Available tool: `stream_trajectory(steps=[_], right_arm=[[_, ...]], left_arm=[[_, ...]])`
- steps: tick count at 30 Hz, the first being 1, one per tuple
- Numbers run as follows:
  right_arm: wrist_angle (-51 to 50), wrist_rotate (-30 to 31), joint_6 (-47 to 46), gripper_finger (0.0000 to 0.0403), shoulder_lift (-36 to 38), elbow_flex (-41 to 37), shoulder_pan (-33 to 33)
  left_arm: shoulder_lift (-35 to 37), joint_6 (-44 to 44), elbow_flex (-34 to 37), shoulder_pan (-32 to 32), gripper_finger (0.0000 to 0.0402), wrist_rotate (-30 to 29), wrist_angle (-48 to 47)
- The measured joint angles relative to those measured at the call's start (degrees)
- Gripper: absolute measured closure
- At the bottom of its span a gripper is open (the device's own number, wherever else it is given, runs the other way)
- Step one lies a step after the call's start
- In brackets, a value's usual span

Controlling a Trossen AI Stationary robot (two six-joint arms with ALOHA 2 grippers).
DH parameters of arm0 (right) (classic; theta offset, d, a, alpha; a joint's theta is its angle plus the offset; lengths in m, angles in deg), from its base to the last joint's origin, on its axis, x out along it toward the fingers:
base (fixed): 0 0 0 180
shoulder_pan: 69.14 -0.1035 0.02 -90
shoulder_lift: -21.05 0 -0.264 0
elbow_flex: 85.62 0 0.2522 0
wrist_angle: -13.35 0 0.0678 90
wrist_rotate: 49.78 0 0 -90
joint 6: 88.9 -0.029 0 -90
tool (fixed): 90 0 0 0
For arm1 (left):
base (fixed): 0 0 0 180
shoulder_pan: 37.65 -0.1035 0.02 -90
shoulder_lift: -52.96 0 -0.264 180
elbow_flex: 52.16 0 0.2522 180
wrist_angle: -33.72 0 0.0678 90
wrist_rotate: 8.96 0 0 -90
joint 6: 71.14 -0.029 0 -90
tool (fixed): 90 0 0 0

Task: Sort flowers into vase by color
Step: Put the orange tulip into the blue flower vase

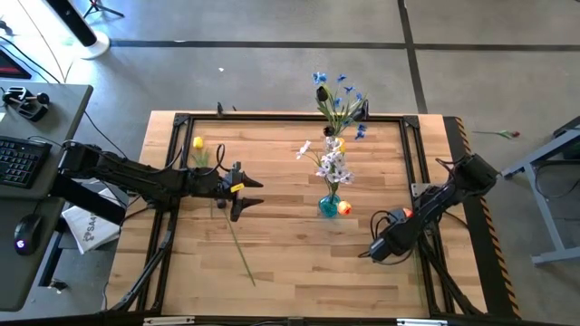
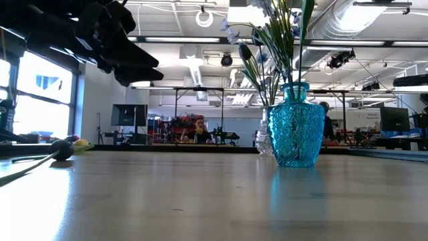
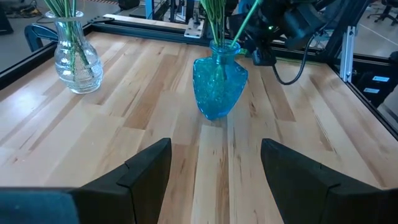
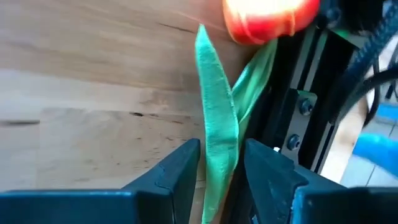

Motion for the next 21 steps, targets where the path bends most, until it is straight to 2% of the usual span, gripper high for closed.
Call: stream_trajectory(steps=[11, 16, 21], right_arm=[[7.4, 12.0, 4.4, 0.0286, 10.6, 1.9, -0.2], [6.4, 17.8, 2.8, 0.0284, 15.5, 1.9, -0.2], [7.4, 18.9, 1.5, 0.0266, 16.4, 1.9, -1.6]], left_arm=[[0.0, 0.5, 0.0, 0.0, 0.0165, 0.0, 0.0], [0.0, 0.5, 0.0, 0.0, 0.0165, 0.0, 0.0], [0.0, 0.5, 0.0, 0.0, 0.0165, 0.0, 0.0]])
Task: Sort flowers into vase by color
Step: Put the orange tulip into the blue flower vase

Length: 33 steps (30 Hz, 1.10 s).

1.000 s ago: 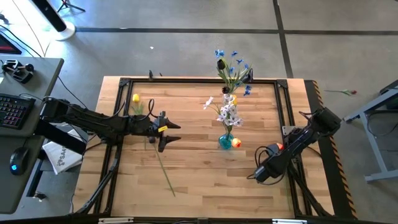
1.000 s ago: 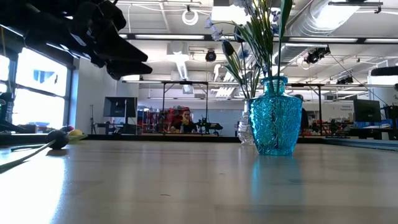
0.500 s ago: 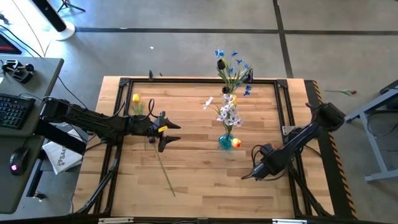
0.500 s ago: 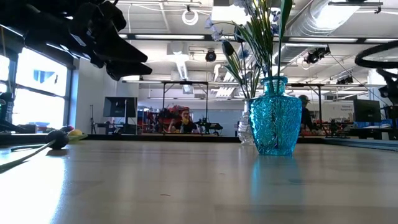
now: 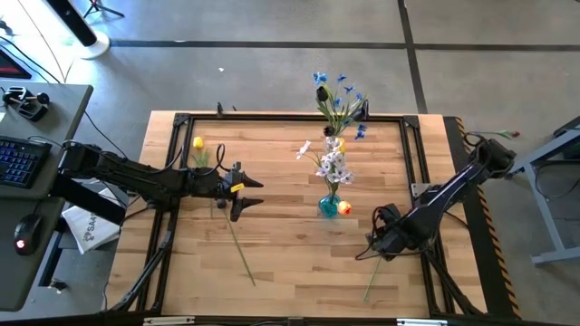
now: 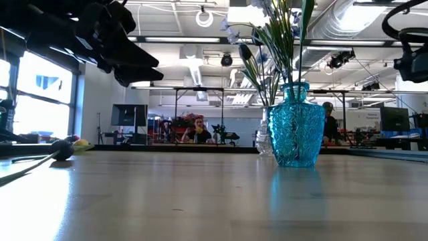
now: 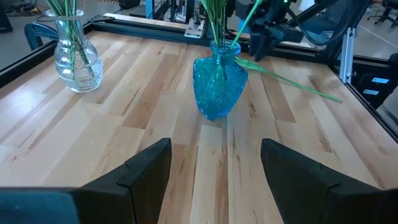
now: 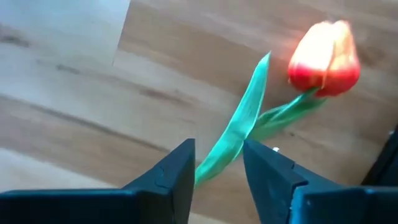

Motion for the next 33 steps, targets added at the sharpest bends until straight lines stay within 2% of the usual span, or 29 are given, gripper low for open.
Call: stream_trajectory(steps=[4, 8, 12, 16, 23, 33], right_arm=[[1.8, 0.0, -3.4, 0.0223, 0.0, 0.0, -3.4], [4.7, 1.9, -11.5, 0.0177, -0.4, 0.0, -7.5], [9.6, 2.9, -17.5, 0.0166, -1.7, -1.7, -10.5], [13.8, 2.7, -21.8, 0.0186, -3.7, -3.9, -11.6], [15.8, 1.8, -22.0, 0.0238, -6.0, -4.6, -10.3], [14.1, 1.6, -21.6, 0.0345, -6.1, -4.7, -9.7]], left_arm=[[0.0, 0.5, 0.0, 0.0, 0.0165, 0.0, 0.0], [0.0, 0.5, 0.0, 0.0, 0.0165, 0.0, -0.3], [0.0, 0.5, 0.0, 0.0, 0.0165, 0.0, -0.4], [-0.2, 0.5, 0.0, 0.0, 0.0165, 0.0, -0.3], [-2.7, 0.5, 0.0, 0.0, 0.0165, 0.0, -0.3], [-7.7, 2.0, 0.0, 0.0, 0.0165, 0.0, 1.6]])
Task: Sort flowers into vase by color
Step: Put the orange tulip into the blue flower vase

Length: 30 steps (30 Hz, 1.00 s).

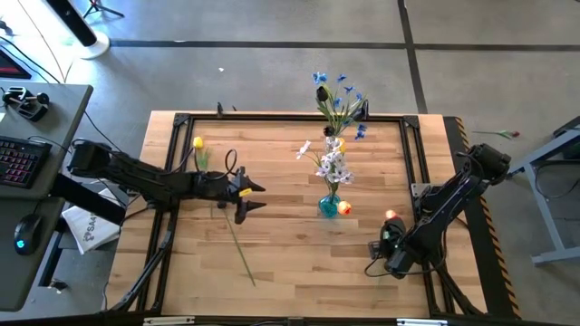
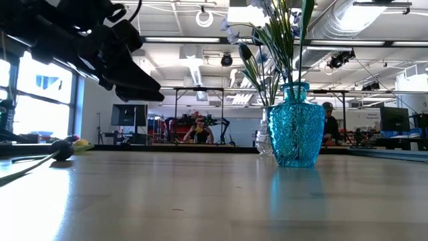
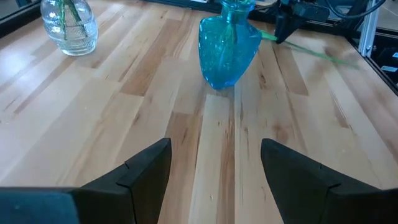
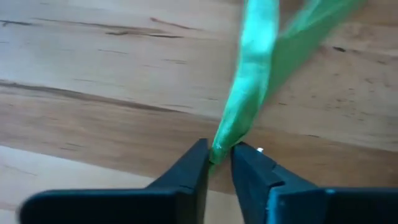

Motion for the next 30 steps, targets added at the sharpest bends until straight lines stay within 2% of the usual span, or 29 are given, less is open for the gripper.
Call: stream_trajectory(steps=[4, 7, 14, 19, 22, 23, 30], right_arm=[[-0.1, 1.2, 1.7, 0.0392, 0.0, 0.0, 0.0], [-0.1, 7.6, 2.4, 0.0393, -0.1, -0.1, -1.1], [3.4, 43.1, 7.8, 0.0398, 0.1, 0.4, -6.8], [4.3, 64.9, 17.1, 0.0400, 0.3, 0.4, -11.2], [4.1, 79.9, 24.7, 0.0401, 0.7, 0.4, -13.5], [4.1, 82.3, 27.2, 0.0401, 0.8, 0.5, -14.0], [0.6, 82.4, 37.5, 0.0402, 3.7, 2.2, -8.0]], left_arm=[[-1.0, 0.0, 0.0, 0.0, 0.0165, 0.0, 2.1], [-1.0, 0.0, 0.0, 0.0, 0.0165, 0.0, 2.4], [-0.8, 0.0, 0.0, 0.0, 0.0165, 0.0, 3.2], [-0.8, 0.0, 0.0, 0.0, 0.0165, 0.0, 5.3], [-0.8, 0.0, 0.0, 0.0, 0.0165, 0.0, 6.1], [-0.8, 0.0, 0.0, 0.0, 0.0165, 0.0, 6.4], [-0.8, 0.0, 0.0, 0.0, 0.0165, 0.0, 10.0]])
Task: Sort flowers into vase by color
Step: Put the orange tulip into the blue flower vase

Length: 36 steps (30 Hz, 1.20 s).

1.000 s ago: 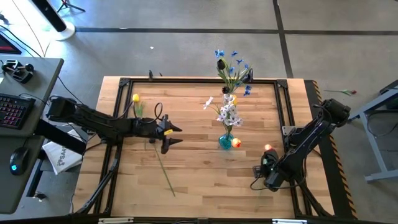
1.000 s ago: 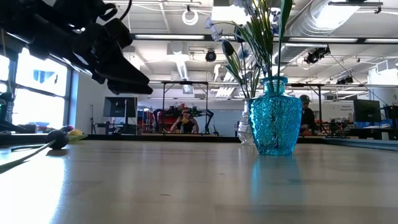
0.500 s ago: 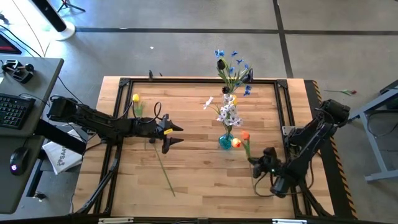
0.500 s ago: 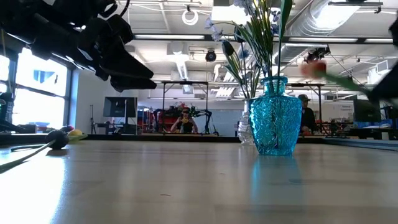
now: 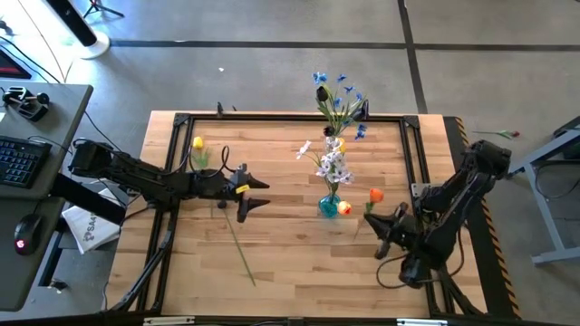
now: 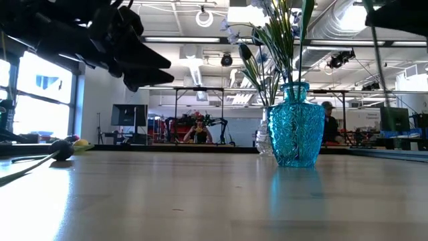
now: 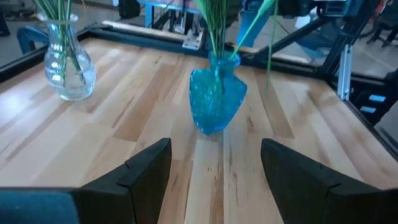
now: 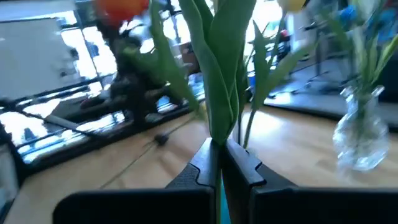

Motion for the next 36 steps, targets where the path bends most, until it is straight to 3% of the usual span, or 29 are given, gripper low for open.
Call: stream_trajectory(steps=[5, 15, 21, 26, 33, 36], right_arm=[[-1.5, 0.0, 10.4, 0.0402, 1.3, 4.1, 4.4], [-2.2, 0.2, 42.1, 0.0403, 4.3, 19.2, 2.4], [-1.6, -0.5, 48.9, 0.0403, 4.3, 24.0, 4.3], [7.0, -10.4, 59.0, 0.0403, 3.1, 24.1, 5.2], [36.4, -32.1, 98.5, 0.0403, 2.2, 23.4, 6.1], [47.7, -39.3, 110.3, 0.0403, 4.2, 20.5, 6.9]], left_arm=[[0.0, 0.0, 0.0, 0.0, 0.0165, 0.0, 1.3], [0.0, 0.0, 0.0, 0.0, 0.0165, 0.0, 1.8], [0.0, 0.0, 0.0, 0.0, 0.0165, 0.0, 1.9], [0.0, -0.1, 0.0, -0.2, 0.0165, 0.0, 1.9], [0.0, -0.1, 0.0, -0.6, 0.0165, 0.0, 1.9], [0.0, 0.0, 0.0, -0.6, 0.0165, 0.0, 2.0]])
